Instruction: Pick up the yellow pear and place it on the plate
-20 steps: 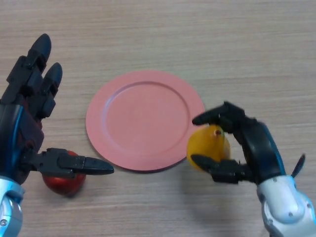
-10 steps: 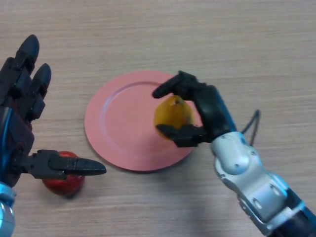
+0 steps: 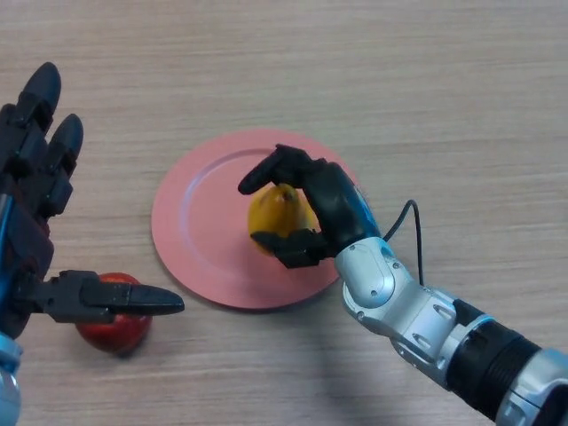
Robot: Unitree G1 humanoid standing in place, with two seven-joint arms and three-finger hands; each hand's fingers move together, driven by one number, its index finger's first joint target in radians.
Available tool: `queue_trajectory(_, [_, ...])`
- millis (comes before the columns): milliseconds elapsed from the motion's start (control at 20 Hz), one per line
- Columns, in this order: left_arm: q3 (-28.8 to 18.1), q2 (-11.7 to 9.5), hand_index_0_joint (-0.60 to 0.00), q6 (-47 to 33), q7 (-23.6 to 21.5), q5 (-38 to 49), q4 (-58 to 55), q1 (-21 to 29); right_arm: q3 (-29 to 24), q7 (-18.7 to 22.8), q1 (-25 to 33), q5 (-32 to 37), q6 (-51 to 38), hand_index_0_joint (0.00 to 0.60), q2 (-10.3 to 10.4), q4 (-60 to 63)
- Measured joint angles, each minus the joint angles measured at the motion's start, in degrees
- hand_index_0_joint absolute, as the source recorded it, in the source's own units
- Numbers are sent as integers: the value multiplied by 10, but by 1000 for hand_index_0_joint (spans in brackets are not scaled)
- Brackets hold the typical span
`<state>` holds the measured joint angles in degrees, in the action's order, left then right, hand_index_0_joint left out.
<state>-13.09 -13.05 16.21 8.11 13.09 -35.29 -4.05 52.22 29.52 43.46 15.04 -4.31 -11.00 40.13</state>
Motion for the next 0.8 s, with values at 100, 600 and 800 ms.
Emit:
queue_trajectory(100, [-2,0,0,-3,0,0,0,-4,8,0,3,3,26,600,0,-3])
queue_trajectory(600, [-12,0,0,-4,3,1,-1,-10,-10,-39,-7,23,106,0,0,-72])
queue_trajectory(800, [-12,0,0,-4,4,18,-3,-11,-92,-54,-37,-26,122,0,0,-176])
